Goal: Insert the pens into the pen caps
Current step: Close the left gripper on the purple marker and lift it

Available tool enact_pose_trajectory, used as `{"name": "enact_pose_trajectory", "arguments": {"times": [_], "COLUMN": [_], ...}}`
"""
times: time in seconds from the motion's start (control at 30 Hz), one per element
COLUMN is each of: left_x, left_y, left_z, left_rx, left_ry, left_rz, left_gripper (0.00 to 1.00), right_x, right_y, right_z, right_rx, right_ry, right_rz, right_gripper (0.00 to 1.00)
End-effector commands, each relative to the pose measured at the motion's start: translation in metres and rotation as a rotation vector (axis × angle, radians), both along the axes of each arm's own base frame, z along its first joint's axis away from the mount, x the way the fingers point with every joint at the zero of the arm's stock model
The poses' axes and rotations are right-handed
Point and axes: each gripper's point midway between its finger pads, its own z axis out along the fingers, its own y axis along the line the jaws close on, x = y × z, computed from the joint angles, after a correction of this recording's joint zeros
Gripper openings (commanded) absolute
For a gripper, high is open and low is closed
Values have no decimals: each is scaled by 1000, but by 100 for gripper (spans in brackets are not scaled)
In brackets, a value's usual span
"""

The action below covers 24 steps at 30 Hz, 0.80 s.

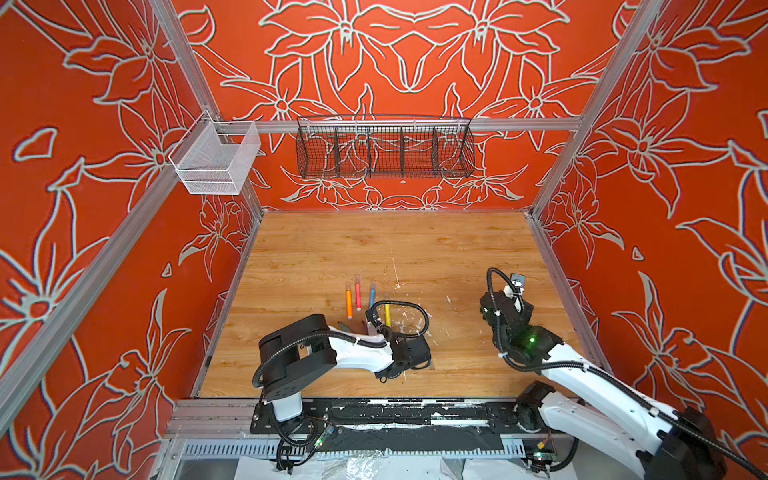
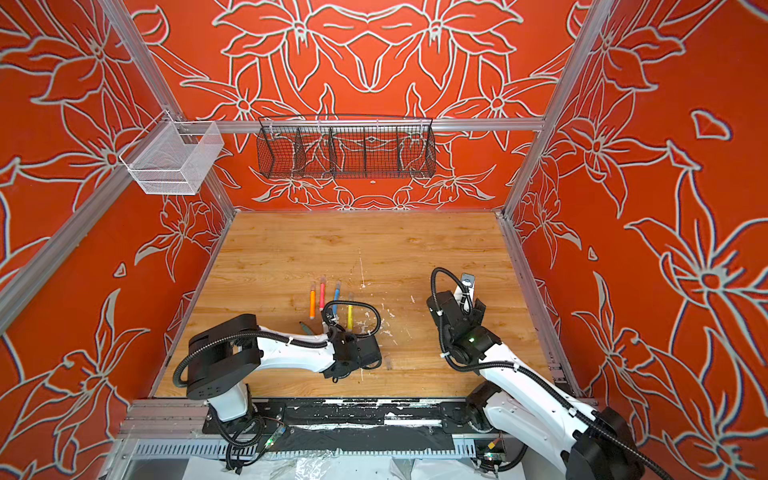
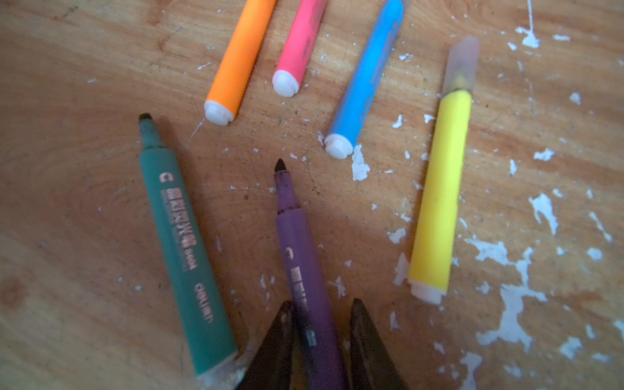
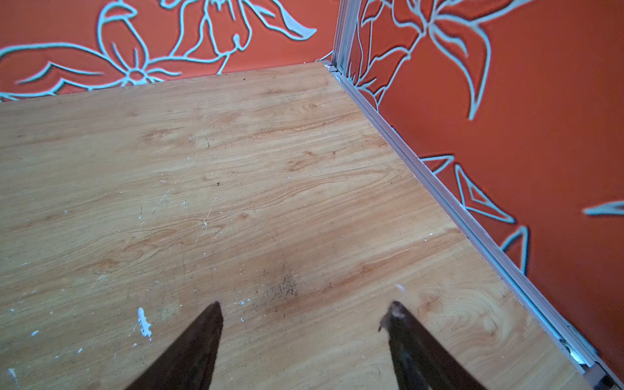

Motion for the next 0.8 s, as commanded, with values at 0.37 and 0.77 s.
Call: {"name": "enact_pose_trajectory", "arguments": {"times": [0.37, 0.77], "left_x": [-21, -13], "left_y": [33, 26], "left_z": [9, 160], "left_rx": [59, 100], "left_ry": [46, -207], "left_rz": [24, -215], "left_gripper": [0, 0], "right_x": [-1, 0], "right_y": [0, 3], "right_z": [4, 1], "right_rx": [5, 17], "right_ry": [-8, 20], "right_rz": [2, 9], "right_gripper": [78, 79]}}
